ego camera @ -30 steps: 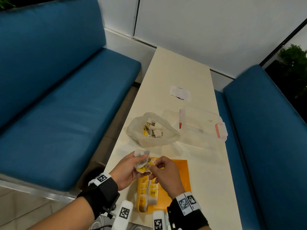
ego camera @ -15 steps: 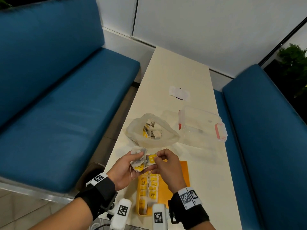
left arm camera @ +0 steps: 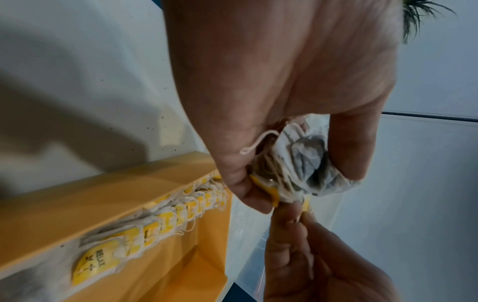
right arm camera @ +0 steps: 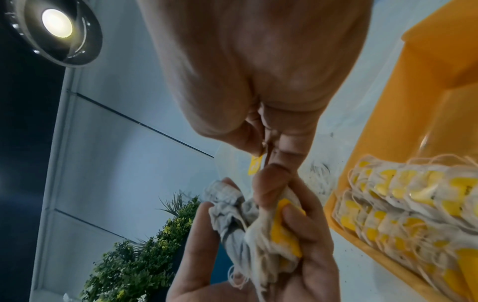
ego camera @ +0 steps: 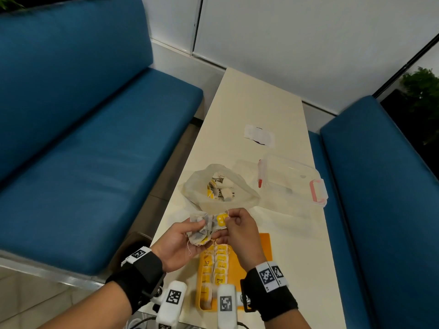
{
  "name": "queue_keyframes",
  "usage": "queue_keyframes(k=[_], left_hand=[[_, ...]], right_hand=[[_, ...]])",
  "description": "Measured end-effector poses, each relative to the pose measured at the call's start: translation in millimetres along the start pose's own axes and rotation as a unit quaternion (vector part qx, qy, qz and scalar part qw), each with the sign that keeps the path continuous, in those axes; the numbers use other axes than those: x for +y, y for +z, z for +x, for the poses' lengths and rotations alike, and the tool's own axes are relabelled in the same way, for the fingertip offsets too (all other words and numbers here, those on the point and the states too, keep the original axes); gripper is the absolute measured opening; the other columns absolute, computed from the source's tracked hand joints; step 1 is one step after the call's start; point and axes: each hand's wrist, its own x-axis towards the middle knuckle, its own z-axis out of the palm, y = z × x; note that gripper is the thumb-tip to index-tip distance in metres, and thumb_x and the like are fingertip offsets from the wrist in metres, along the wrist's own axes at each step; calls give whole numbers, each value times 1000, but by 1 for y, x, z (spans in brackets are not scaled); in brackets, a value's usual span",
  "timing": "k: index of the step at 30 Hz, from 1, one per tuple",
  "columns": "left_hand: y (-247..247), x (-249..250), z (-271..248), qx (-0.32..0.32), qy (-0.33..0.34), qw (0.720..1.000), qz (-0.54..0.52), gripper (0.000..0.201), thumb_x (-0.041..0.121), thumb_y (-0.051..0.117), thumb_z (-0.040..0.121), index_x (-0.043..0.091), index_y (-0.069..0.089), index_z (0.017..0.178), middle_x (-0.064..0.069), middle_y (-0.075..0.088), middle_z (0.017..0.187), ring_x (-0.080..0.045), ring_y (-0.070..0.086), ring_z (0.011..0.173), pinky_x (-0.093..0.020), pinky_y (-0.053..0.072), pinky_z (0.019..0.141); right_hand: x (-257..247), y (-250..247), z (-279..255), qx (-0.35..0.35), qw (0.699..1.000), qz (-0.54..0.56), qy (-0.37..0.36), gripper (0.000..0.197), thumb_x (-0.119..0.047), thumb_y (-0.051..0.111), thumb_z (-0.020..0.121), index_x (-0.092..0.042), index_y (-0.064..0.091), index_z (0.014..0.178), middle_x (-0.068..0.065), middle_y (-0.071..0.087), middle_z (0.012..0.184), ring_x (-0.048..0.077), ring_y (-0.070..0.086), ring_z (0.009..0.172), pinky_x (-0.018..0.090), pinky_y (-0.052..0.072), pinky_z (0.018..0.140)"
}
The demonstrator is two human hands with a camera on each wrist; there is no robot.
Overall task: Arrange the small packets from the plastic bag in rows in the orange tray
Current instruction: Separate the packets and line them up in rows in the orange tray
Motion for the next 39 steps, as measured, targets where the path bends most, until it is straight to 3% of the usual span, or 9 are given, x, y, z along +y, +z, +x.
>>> queue_keyframes(k=[3, 6, 10, 14, 20, 23, 28, 34, 39], left_hand=[[3, 0, -2, -25, -5, 1000, 10, 32, 11, 52, 97, 1, 74, 118, -26, 67, 125, -33, 71, 107, -38, 58, 91], [0, -1, -1, -12, 2, 999, 32, 35, 13, 57, 94, 2, 67, 126, -23, 68, 120, -30, 70, 103, -39, 59, 89], [-4, 1, -3, -13, 6, 999, 50, 31, 12, 58, 93, 8, 72, 120, -19, 71, 117, -27, 71, 97, -35, 59, 77], [-9, 5, -2, -15, 16, 998, 61, 45, 15, 70, 85, 7, 65, 129, -19, 67, 122, -28, 66, 100, -39, 50, 86], [-16, 9, -1, -1, 23, 996, 81, 35, 16, 71, 84, 8, 71, 117, -18, 67, 116, -26, 66, 96, -34, 54, 76], [-20, 9, 0, 7, 25, 998, 62, 35, 13, 69, 88, 2, 67, 121, -20, 66, 117, -28, 66, 99, -33, 58, 72], [-25, 7, 0, 40, 24, 995, 83, 37, 14, 64, 89, 4, 65, 124, -18, 68, 122, -29, 64, 107, -33, 55, 79], [-28, 4, -4, 49, 19, 994, 92, 45, 15, 68, 87, 3, 63, 130, -18, 67, 125, -28, 65, 108, -33, 56, 78], [-23, 0, -6, 43, 18, 994, 100, 41, 15, 67, 86, 5, 66, 126, -15, 71, 117, -23, 71, 97, -30, 58, 71]], right_hand=[[4, 3, 1, -7, 1000, 13, 22, 13, -1, 47, 99, -4, 51, 111, 28, 66, 90, 33, 69, 64, 47, 58, 66], [4, 2, 1, -8, 999, 17, 35, 23, 5, 59, 91, -1, 53, 113, 31, 64, 94, 31, 68, 64, 38, 58, 61], [-2, -6, 0, -8, 999, 22, 49, 24, 10, 62, 87, -1, 54, 107, 14, 62, 76, 23, 65, 58, 28, 51, 51], [-4, -13, 2, -11, 996, 37, 80, 20, 7, 63, 86, 4, 58, 106, 19, 66, 87, 24, 70, 67, 30, 53, 54], [-7, -21, 3, -17, 995, 68, 67, 9, 8, 59, 87, 2, 64, 90, 21, 71, 85, 28, 70, 71, 32, 53, 58], [-5, -28, 3, 7, 997, -77, -8, 2, -2, 67, 85, -4, 69, 86, 7, 69, 75, 15, 66, 64, 26, 48, 56], [3, -40, 3, -16, 909, -401, -116, 6, -18, 72, 85, -23, 72, 82, -13, 65, 80, -3, 58, 72, 6, 42, 61], [9, -53, -8, -59, 920, -368, -125, 13, -13, 79, 80, -22, 71, 75, -10, 67, 74, -4, 59, 66, 10, 45, 61], [19, -61, -17, -72, 956, -277, -64, 16, -18, 84, 73, -12, 69, 75, 1, 72, 82, 12, 66, 60, 20, 49, 58]])
